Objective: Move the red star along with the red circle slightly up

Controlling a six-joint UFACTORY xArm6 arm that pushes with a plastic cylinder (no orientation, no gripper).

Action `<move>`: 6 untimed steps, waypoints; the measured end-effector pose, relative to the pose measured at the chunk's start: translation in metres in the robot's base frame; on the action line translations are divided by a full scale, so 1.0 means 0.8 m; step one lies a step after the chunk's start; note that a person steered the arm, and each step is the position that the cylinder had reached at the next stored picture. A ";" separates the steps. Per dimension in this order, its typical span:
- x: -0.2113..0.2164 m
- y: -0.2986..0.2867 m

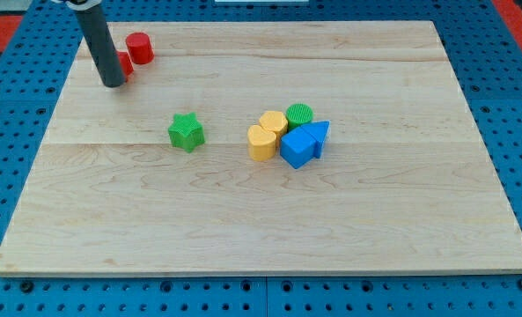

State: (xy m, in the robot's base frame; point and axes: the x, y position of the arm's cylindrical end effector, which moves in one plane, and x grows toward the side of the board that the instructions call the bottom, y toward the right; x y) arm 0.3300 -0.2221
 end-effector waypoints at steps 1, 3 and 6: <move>0.004 -0.052; -0.057 0.006; -0.055 -0.071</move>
